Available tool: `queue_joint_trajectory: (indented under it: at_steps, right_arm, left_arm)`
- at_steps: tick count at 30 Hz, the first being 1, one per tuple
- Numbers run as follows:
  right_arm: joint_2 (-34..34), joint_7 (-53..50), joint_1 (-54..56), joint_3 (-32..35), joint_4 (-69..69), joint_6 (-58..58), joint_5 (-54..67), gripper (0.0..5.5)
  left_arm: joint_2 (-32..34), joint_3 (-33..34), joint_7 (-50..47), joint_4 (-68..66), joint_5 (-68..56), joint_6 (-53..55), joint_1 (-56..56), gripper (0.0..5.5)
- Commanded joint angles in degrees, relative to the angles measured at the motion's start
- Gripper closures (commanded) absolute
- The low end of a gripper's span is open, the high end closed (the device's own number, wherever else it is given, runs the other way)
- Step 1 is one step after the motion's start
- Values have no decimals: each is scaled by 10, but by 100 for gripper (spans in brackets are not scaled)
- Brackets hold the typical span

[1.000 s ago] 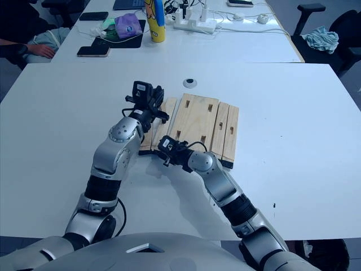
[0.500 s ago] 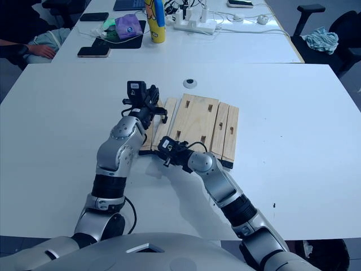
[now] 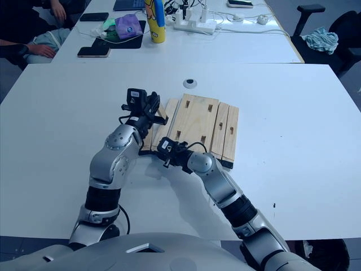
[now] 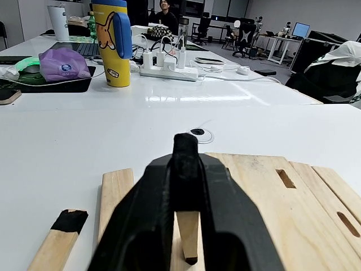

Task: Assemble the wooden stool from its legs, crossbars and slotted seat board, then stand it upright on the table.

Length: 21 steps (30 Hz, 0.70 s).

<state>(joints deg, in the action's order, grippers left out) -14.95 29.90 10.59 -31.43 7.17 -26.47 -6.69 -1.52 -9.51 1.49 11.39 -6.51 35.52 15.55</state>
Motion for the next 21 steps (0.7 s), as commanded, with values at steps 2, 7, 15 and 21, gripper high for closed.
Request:
queue_joint_trajectory:
  at_steps: [2,7,15,21]
  right_arm:
    - [-15,8,-33,-22,-39,-46,-16,356]
    - [-13,9,-28,-20,-45,-45,-14,356]
    - [-11,8,-25,-18,-53,-43,-13,356]
    - [21,4,-36,50,-19,-4,54,356]
  left_arm:
    - [17,-11,12,-71,13,67,-14,506]
    - [20,-2,23,-93,10,64,11,506]
    - [21,-5,38,-111,12,58,19,506]
    - [29,-1,42,-103,13,55,17,506]
